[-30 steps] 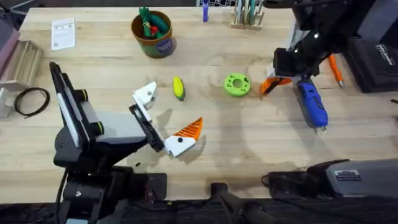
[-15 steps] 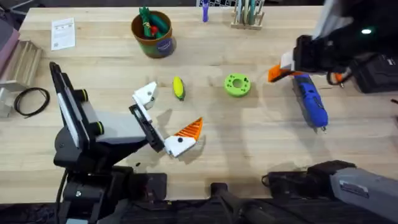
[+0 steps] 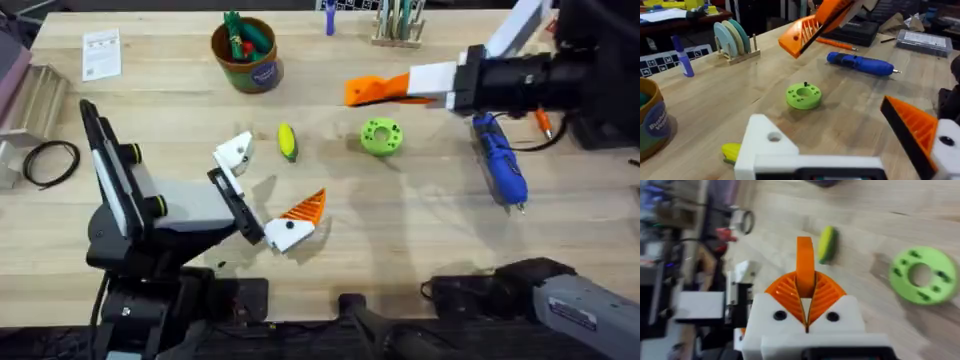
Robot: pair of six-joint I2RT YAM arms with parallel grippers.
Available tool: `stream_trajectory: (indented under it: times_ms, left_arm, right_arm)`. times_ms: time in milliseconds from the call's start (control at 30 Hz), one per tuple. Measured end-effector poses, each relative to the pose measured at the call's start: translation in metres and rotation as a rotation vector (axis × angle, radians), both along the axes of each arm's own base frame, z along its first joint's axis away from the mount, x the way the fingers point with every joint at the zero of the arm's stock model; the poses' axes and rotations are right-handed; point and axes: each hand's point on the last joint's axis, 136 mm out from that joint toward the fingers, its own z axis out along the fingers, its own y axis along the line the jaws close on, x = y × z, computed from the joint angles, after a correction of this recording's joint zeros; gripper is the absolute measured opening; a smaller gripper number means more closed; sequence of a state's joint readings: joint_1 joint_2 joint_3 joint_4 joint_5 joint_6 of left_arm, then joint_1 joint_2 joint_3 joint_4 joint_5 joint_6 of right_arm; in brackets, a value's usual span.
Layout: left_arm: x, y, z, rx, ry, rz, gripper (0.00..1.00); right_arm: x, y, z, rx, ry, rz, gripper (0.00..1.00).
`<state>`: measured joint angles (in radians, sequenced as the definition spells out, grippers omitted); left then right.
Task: Pick up the gripper from the table and insert it into the empty holder that is missing its gripper. Then pick up a screw, insert it into the mounting hole, and use the screwdriver to tighten it. Finally, clean up the table by picking up the vegetable and placing it into the bucket.
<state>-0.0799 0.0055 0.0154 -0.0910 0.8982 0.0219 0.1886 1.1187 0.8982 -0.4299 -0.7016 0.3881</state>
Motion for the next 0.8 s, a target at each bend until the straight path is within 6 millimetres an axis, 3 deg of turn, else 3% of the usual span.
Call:
stream_trajectory:
  times_ms: [167,433,600,800]
  left_arm:
    - [0.000,0.000,0.000,0.000,0.000,0.000,0.986]
    - [0.000,0.000,0.000,0.000,0.000,0.000,0.986]
    - [0.000,0.000,0.000,0.000,0.000,0.000,0.985]
    - [0.000,0.000,0.000,0.000,0.000,0.000,0.986]
  right_arm:
    - [-0.011,0.022,0.003,0.187,-0.005,0.112,0.009]
    - [-0.033,0.038,-0.008,0.373,0.164,0.252,0.009]
    - [-0.038,0.046,-0.010,0.456,0.222,0.369,0.009]
    - [-0.034,0.050,-0.029,0.525,0.298,0.464,0.009]
